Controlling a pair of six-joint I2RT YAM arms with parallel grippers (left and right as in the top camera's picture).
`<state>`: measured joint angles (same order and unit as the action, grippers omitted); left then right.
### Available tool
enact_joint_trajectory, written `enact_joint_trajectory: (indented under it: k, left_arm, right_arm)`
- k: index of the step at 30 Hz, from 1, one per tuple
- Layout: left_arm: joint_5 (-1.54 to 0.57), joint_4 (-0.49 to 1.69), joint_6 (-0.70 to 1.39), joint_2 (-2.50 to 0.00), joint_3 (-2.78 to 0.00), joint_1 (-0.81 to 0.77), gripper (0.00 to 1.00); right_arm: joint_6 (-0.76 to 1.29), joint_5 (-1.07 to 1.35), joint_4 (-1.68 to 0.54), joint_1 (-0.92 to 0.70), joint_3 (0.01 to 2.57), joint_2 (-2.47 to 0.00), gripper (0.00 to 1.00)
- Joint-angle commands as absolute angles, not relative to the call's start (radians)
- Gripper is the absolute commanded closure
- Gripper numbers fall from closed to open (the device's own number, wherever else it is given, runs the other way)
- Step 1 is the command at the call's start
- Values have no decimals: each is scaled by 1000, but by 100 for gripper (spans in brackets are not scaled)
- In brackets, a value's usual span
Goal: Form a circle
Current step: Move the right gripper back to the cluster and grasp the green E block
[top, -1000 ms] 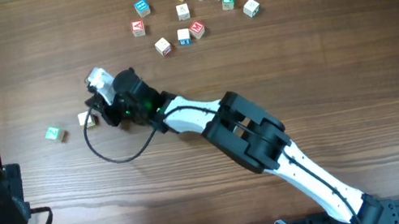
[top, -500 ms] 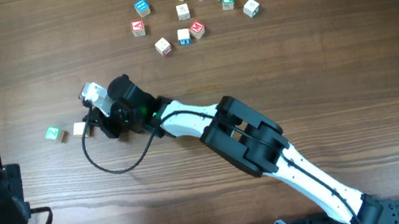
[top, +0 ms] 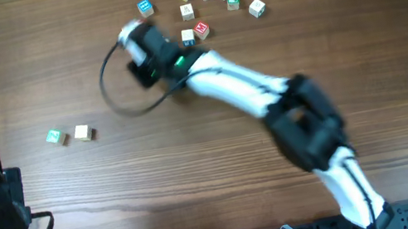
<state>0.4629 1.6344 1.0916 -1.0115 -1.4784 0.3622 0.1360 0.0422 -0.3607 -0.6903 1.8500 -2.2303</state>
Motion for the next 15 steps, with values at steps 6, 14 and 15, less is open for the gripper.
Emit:
enact_joint_trajectory:
  k: [6,14,15]
  left_arm:
    - [469,1636,1111,-1010,-1479,367,0]
    - [469,1636,1111,-1011,-1479,367,0]
    - [469,1636,1111,-1011,-1479,367,0]
  right_arm:
    - [130,-53,-347,-456,1853,-2041,0]
    - [134,-67,-165,-347,1853,-2305,0]
    - [133,-89,-153,-344,1853,-2336,0]
